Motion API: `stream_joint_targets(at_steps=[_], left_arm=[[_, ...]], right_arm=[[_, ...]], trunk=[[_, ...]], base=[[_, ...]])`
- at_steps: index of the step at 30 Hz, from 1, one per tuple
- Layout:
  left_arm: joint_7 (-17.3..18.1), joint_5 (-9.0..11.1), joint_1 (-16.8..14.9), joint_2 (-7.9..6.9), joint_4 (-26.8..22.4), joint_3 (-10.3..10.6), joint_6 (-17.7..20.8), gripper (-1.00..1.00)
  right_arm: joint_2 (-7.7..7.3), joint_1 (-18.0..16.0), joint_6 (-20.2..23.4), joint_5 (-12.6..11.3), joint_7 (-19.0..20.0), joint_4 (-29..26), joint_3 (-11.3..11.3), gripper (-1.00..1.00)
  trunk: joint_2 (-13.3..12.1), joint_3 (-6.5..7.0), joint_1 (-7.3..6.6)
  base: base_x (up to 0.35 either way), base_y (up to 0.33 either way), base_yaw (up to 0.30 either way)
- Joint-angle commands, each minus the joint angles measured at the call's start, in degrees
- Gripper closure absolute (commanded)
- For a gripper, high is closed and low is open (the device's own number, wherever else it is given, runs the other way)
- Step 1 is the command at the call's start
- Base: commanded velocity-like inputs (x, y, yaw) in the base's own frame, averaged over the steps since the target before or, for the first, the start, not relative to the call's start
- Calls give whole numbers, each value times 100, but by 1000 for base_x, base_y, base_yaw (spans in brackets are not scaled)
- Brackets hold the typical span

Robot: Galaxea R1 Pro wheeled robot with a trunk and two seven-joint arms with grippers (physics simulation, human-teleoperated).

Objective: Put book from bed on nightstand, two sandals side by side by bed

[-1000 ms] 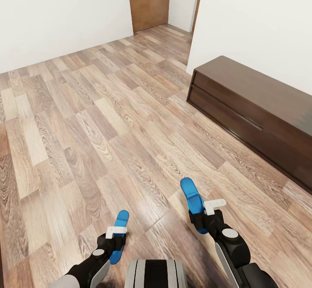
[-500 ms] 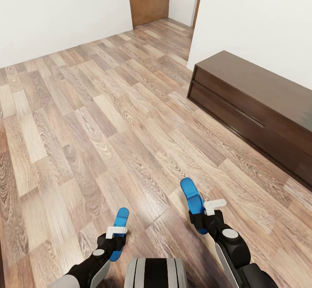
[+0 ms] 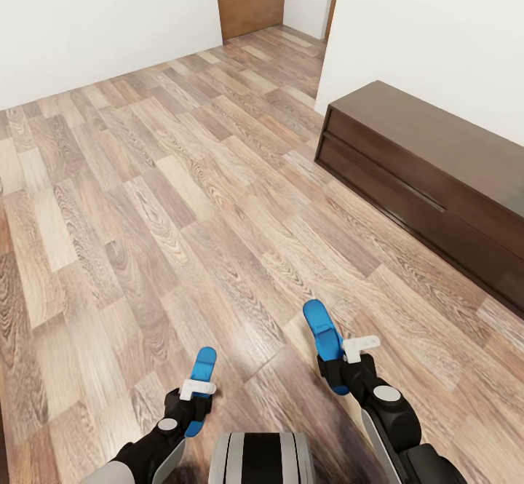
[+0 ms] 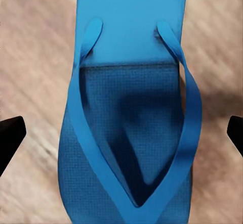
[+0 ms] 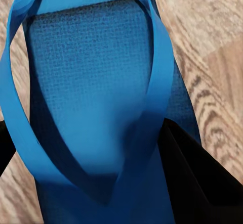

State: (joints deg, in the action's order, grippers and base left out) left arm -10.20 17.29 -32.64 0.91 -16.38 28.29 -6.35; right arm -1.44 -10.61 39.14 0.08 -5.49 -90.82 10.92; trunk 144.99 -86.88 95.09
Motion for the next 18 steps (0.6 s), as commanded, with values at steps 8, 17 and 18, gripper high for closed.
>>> stream_joint_targets(at_steps=[8, 17, 18], left_arm=[[-35, 47, -6, -11, 4, 45, -24, -100], [-35, 45, -49, -12, -11, 45, -38, -100], [-35, 45, -59, -12, -12, 45, -39, -100]], right_arm=[[-6, -3, 32, -17, -49, -6, 15, 100], [-6, 11, 32, -17, -49, -6, 15, 100], [-7, 12, 32, -17, -49, -6, 15, 100]], trunk=[[4, -47, 4], [9, -136, 15], [9, -136, 15]], base=[[0, 0, 0], [0, 0, 0], [0, 0, 0]])
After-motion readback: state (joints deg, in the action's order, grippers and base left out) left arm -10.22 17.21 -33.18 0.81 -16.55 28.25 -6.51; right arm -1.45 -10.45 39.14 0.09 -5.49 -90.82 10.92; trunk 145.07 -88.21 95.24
